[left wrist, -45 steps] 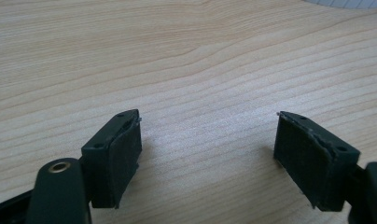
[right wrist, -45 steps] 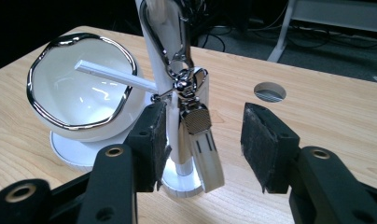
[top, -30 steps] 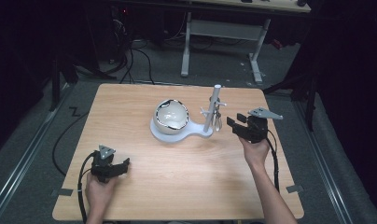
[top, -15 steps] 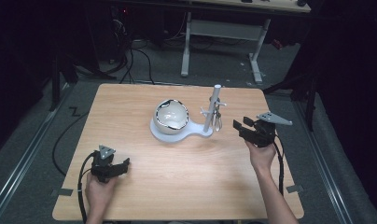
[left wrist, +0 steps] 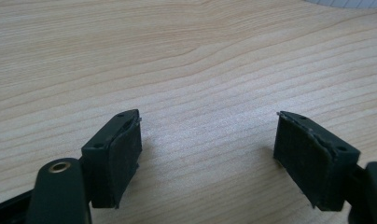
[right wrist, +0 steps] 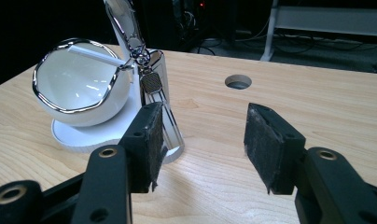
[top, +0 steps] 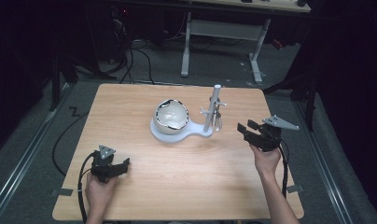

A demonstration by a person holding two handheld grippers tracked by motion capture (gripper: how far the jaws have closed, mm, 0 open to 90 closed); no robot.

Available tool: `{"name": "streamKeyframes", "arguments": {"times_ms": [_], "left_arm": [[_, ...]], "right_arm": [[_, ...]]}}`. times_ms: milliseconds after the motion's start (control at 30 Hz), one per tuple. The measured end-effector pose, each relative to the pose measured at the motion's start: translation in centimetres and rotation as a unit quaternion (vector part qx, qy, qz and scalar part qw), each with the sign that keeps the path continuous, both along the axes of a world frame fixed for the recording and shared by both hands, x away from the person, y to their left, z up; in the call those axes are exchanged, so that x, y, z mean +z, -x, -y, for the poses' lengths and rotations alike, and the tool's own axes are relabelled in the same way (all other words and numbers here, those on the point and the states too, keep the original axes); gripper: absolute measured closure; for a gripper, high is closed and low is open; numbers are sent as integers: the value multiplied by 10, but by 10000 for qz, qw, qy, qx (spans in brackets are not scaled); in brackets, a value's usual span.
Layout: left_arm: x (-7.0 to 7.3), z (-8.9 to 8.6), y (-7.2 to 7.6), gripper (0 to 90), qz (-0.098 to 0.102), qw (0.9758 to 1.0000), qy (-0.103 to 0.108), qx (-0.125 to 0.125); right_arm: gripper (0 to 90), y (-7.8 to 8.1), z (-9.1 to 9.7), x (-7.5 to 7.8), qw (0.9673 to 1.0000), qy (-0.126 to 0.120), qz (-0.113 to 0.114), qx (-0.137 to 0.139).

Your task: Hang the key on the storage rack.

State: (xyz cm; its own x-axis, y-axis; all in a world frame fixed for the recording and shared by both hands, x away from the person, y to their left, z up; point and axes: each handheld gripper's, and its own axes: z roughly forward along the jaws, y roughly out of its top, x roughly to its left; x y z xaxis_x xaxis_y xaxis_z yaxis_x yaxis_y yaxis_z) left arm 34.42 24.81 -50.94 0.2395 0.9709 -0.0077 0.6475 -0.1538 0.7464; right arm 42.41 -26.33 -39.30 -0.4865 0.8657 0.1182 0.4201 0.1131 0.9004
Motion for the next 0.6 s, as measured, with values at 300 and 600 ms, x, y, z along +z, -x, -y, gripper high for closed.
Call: {"name": "streamKeyframes", "arguments": {"times_ms": [300,600], "left_arm": [[0,0,0,237,0,10000,1,0],[0,0,0,236,0,10000,0,0]], "right_arm": [[472,6,7,-2,10000,-42,-4,-18],[470,13,13,-7,10000,-83,-27,-33]]}}
